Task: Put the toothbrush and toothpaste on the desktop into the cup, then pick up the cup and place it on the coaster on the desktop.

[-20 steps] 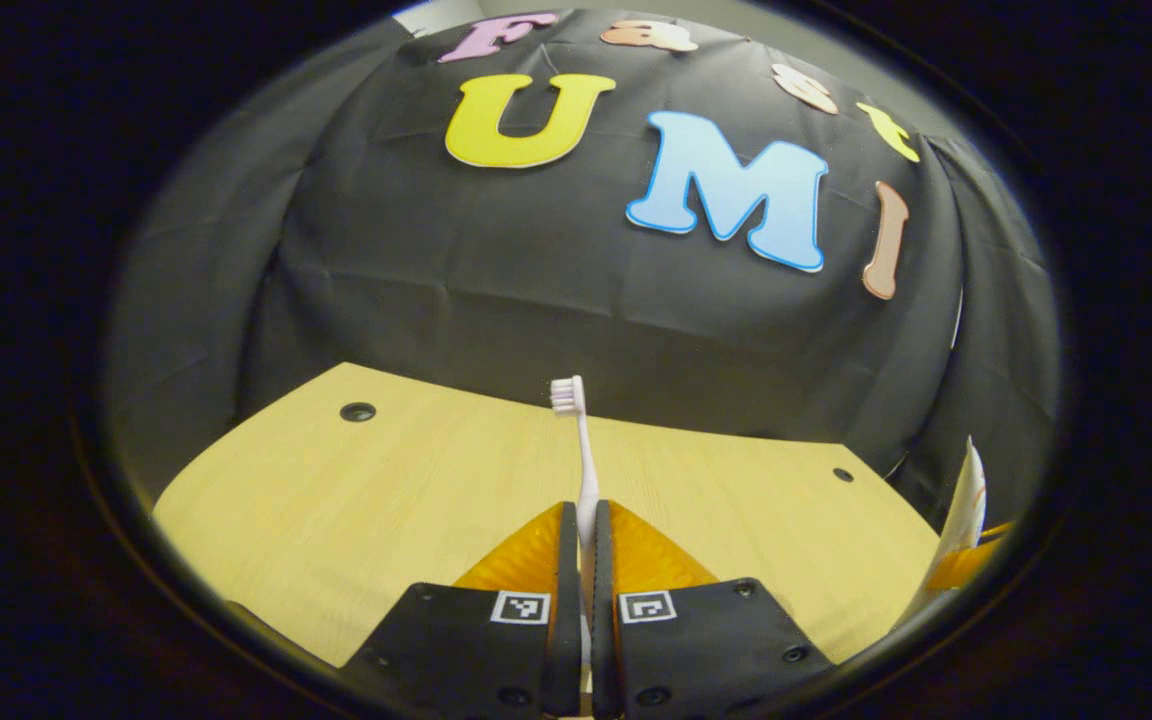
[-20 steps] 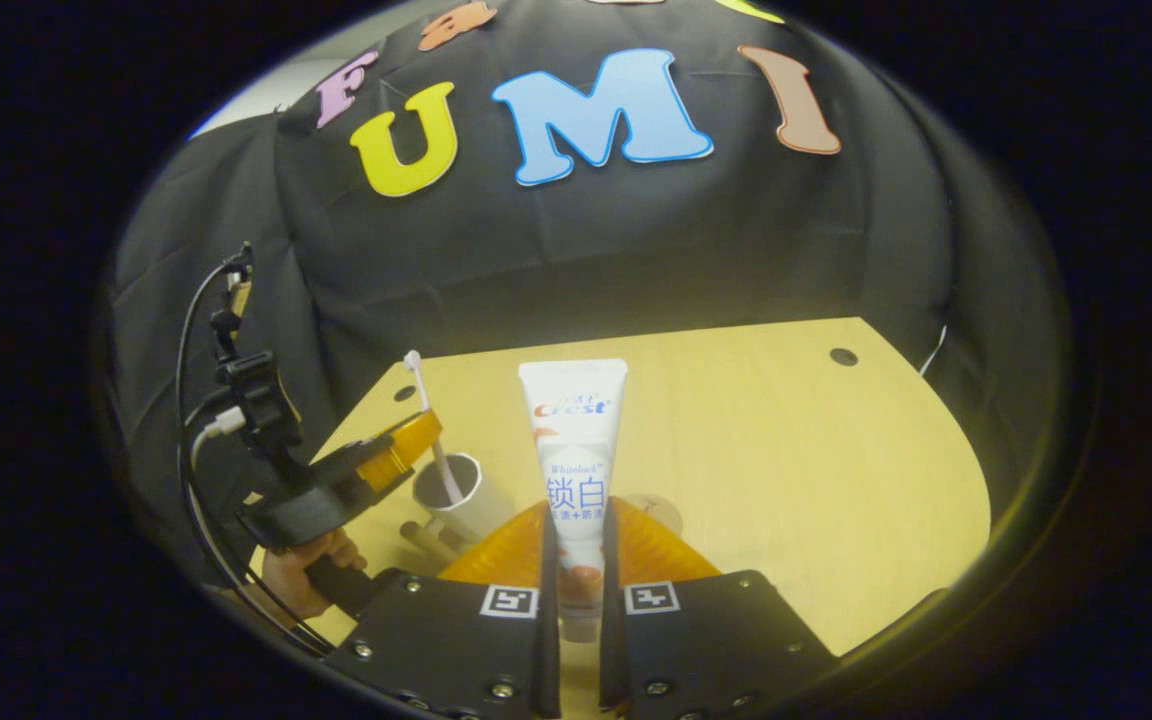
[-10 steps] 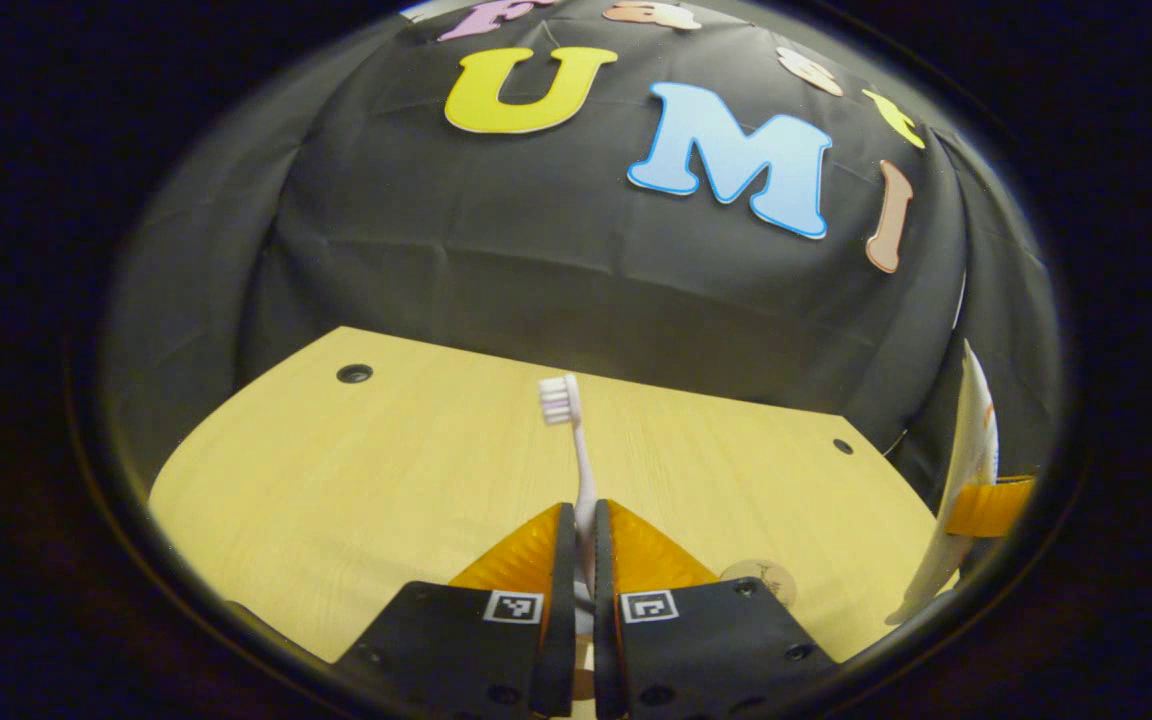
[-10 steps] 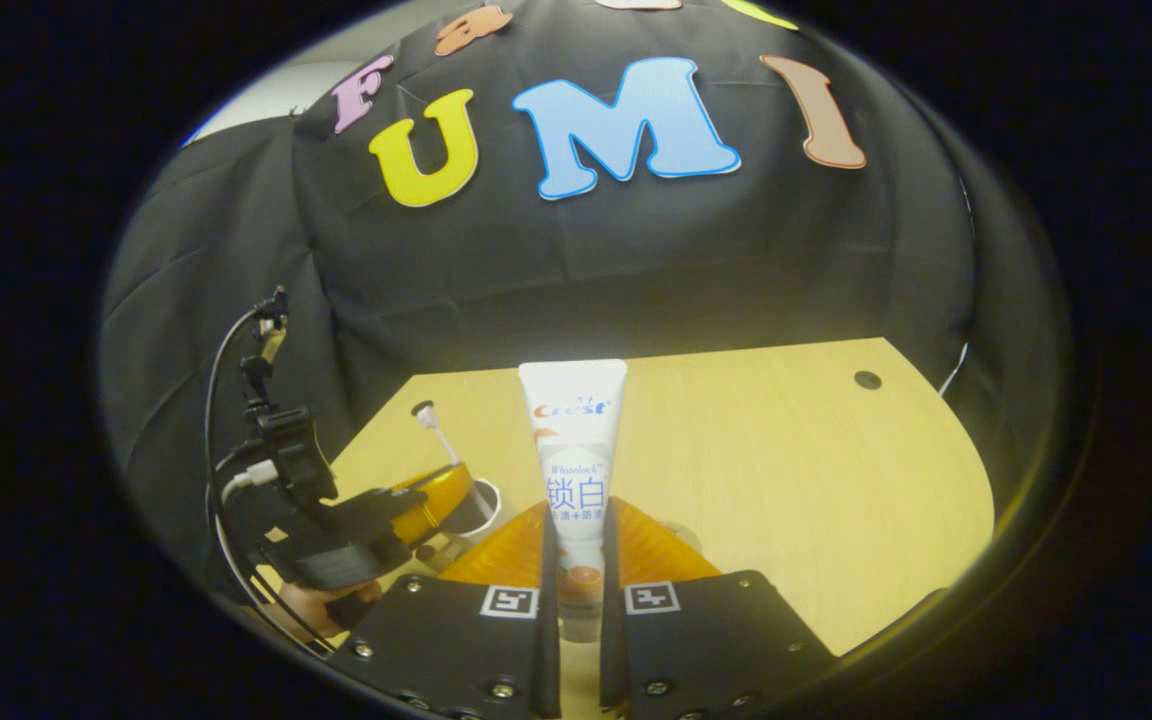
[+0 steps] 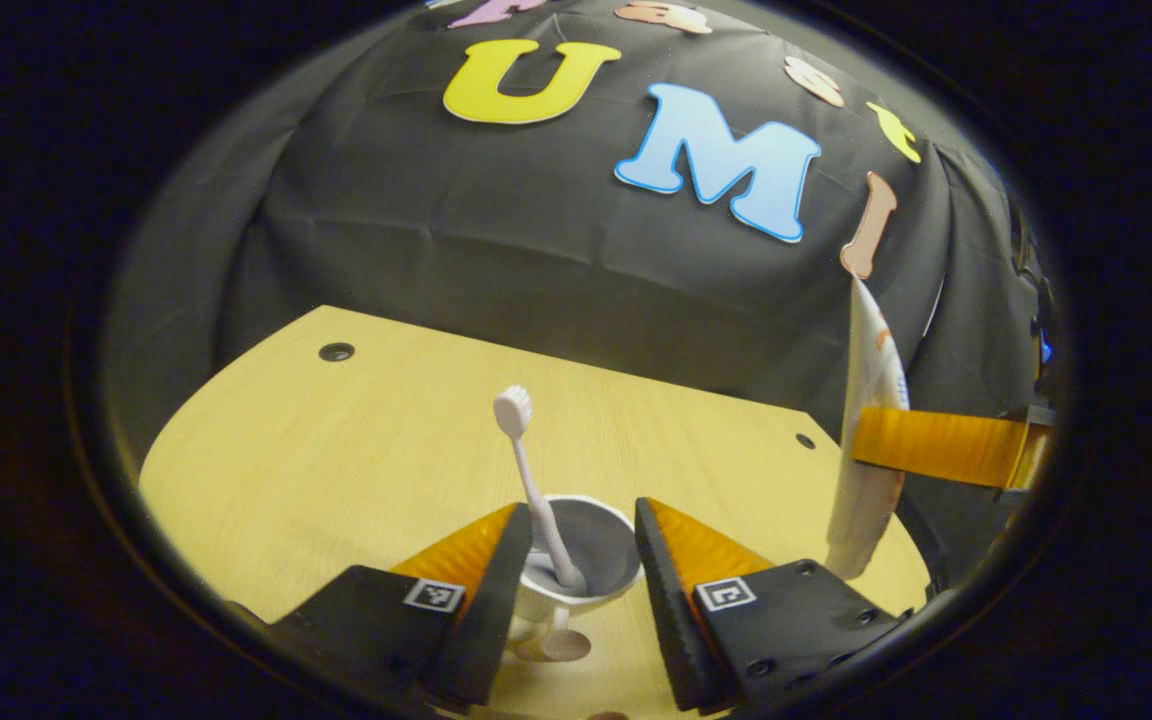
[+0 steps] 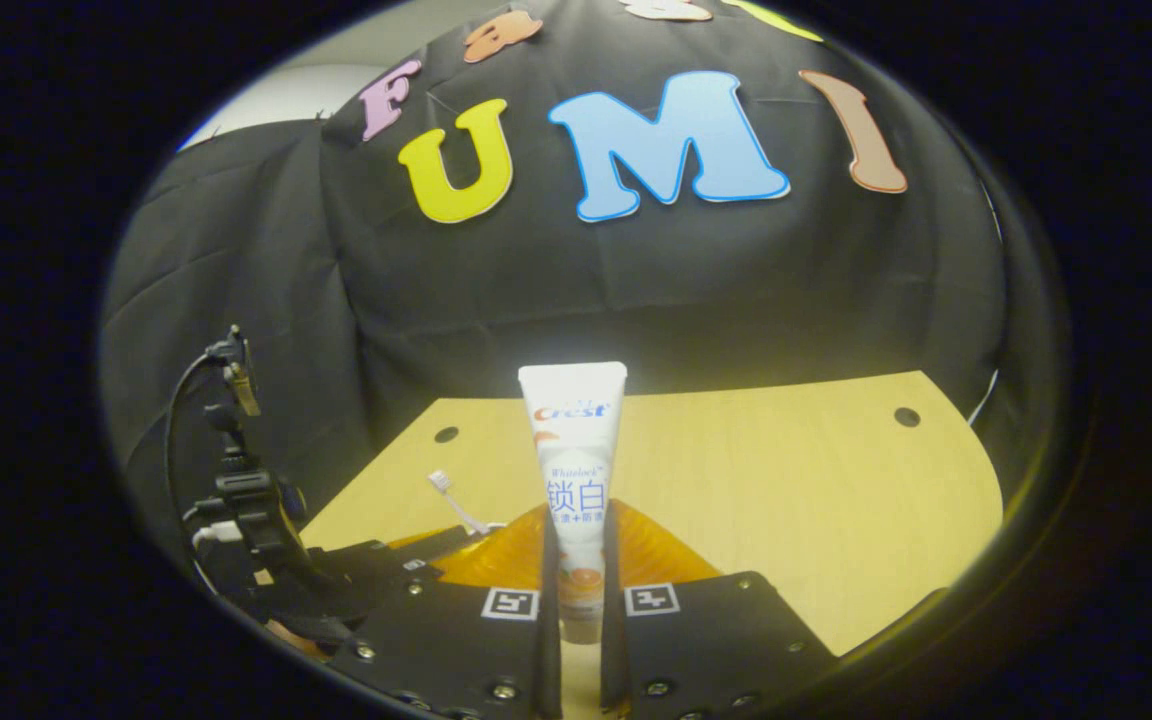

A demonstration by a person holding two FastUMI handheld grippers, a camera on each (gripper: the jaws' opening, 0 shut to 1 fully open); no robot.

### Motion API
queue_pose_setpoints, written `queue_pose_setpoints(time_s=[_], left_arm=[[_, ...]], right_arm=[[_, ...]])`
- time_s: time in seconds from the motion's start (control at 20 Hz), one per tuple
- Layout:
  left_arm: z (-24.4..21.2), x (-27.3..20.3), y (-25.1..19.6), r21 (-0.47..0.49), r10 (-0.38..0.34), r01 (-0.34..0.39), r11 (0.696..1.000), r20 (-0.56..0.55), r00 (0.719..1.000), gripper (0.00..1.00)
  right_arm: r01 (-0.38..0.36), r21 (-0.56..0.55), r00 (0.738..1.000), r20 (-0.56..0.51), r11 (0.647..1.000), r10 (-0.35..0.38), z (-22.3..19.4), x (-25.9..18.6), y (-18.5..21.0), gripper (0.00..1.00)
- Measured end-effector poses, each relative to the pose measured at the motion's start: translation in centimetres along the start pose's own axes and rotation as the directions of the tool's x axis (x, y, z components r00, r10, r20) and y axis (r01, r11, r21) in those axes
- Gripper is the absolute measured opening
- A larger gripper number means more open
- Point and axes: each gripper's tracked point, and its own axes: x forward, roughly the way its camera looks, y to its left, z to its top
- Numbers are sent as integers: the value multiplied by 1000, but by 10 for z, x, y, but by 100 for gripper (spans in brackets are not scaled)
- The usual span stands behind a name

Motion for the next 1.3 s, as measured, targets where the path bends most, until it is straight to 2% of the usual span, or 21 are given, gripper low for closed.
queue_pose_setpoints(time_s=[0.05, 0.2, 0.45, 0.6, 0.7, 1.0, 1.15, 1.3], left_arm=[[2, -7, 2, 5, 5, -5, 1000, 4, 1000, 77], [6, -27, 8, 11, 9, -9, 1000, 2, 1000, 78], [6, -56, 30, -40, 38, -38, 999, -3, 999, 77], [3, -69, 42, -74, 62, -62, 995, -4, 998, 87], [2, -75, 46, -91, 74, -74, 993, 0, 997, 87], [-12, -85, 57, -89, 98, -99, 991, -16, 995, 87], [-15, -86, 56, -89, 101, -102, 991, -15, 995, 87], [-22, -89, 58, -90, 106, -108, 990, -28, 994, 87]], right_arm=[[-10, -6, 1000, 7, 1000, 10, 3, 6, 4, 17], [-52, -8, 998, 19, 999, 52, 9, 26, 24, 17], [-121, -14, 992, 30, 993, 121, 11, 58, 56, 17], [-158, -10, 987, 29, 987, 158, 6, 76, 71, 17], [-172, -18, 985, 2, 985, 172, -6, 89, 77, 17], [-173, -103, 984, -61, 979, 168, -50, 104, 84, 17], [-123, -171, 992, -43, 978, 118, -59, 104, 77, 16], [-118, -182, 992, -65, 976, 107, -71, 102, 74, 19]])
